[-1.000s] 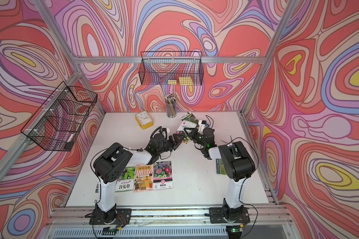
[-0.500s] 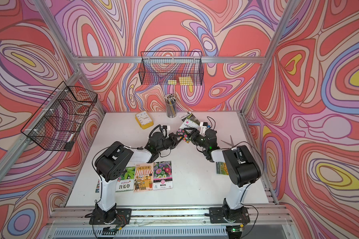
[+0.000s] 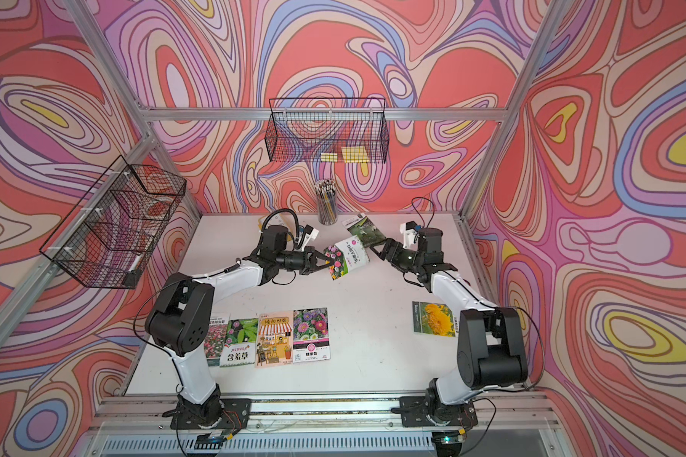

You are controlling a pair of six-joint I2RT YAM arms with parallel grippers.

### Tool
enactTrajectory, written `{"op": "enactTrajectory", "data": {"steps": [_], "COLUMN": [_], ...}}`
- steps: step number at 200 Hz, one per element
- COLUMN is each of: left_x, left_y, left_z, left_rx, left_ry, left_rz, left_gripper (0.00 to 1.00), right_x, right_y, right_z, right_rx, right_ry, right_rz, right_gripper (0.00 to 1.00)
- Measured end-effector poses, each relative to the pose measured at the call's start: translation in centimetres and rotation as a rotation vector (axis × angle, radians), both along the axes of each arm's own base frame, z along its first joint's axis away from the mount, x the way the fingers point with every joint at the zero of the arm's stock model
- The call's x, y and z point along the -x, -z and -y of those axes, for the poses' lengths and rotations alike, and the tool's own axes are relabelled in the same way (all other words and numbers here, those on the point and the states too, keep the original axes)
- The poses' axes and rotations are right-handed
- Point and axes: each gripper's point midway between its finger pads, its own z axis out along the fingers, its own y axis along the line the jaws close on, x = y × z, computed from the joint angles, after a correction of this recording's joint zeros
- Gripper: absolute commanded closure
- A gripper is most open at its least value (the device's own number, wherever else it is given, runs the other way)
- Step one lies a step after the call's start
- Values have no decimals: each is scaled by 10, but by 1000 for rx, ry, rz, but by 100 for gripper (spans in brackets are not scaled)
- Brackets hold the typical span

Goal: Arrange the seed packets in a row
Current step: Pick up the seed packet from the center of the board.

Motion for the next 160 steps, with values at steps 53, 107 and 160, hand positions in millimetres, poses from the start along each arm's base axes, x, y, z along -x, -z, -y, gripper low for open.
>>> {"op": "enactTrajectory", "data": {"steps": [53, 107, 160], "left_x": [20, 22, 9], "left_y": [-10, -8, 14], "left_z": [5, 6, 3], "left_rx": [66, 80, -16], "left_ry": [132, 153, 73], "left_rz": [-50, -75, -119], "left_gripper": [100, 100, 15], "right_x": [21, 25, 23], "right_y": [20, 3, -1], "right_z": [-20, -31, -30], "right_rx": [-114, -219, -222], "right_ry": [-125, -194, -189], "right_rz": [-77, -24, -4], "right_gripper": [17, 89, 100]}}
